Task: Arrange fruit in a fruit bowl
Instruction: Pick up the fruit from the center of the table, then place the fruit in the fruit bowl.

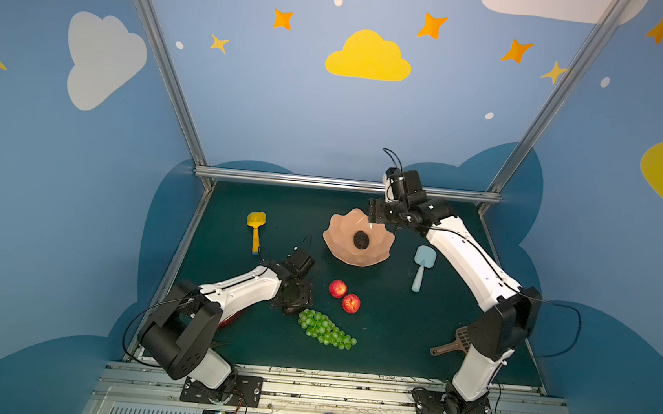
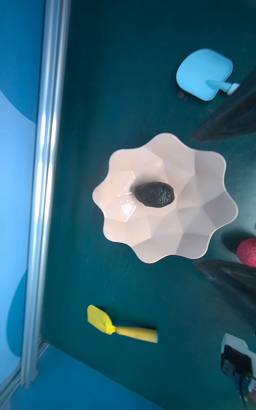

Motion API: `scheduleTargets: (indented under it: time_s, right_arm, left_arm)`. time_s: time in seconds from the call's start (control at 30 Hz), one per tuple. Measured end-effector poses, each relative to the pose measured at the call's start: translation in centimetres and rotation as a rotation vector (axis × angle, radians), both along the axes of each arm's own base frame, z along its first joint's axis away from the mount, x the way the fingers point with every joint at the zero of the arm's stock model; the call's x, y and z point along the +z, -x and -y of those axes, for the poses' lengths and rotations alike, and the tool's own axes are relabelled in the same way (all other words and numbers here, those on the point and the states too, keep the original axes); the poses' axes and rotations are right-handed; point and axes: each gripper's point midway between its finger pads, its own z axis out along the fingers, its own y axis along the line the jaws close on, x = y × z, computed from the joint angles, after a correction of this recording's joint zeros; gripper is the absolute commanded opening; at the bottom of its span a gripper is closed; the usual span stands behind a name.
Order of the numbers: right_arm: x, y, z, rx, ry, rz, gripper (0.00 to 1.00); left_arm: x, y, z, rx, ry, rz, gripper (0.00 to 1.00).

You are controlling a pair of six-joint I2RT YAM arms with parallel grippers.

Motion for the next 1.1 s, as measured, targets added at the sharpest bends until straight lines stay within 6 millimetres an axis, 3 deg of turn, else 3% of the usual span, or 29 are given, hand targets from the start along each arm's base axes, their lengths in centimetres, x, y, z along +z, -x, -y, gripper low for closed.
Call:
scheduleTargets:
  time_s: [0.1,0.27,0.47,0.6,0.7,0.87,1.1]
  right_arm:
    - [-0.6,1.1,1.6,-0.022,0.006,0.000,0.82]
    - [-3.8,3.0,4.6,-0.063,0.052,-0.046,0.82]
    - [-3.3,4.7,6.9,-0.098,0.055,-0.029,0.82]
    - [-2.7,7.0,8.4,-0.108,0.026,-0.018,0.82]
    - [-3.6,9.2,9.1,-0.088,0.015,-0.032,0.82]
    - [-6.0,12.7,10.0,-0.068,-0.001,-0.087,0.81]
    - [-7.3,15.3,10.2,-0.046,-0.044,-0.136,0.81]
  left_arm:
    - [0.7,-0.3,-0.1,-0.007,0.000,0.013,0.61]
    - [3.7,-2.1,-0.4,0.005,0.024,0.087,0.54]
    - [8.3,-5.5,0.5,0.005,0.082,0.195,0.52]
    - [11.5,-9.1,2.6,-0.021,0.136,0.275,0.54]
    - [12.9,-12.8,5.2,-0.062,0.171,0.311,0.54]
    - [11.7,-18.5,9.3,-0.124,0.204,0.311,0.53]
    - [7.6,-21.9,12.3,-0.158,0.196,0.247,0.55]
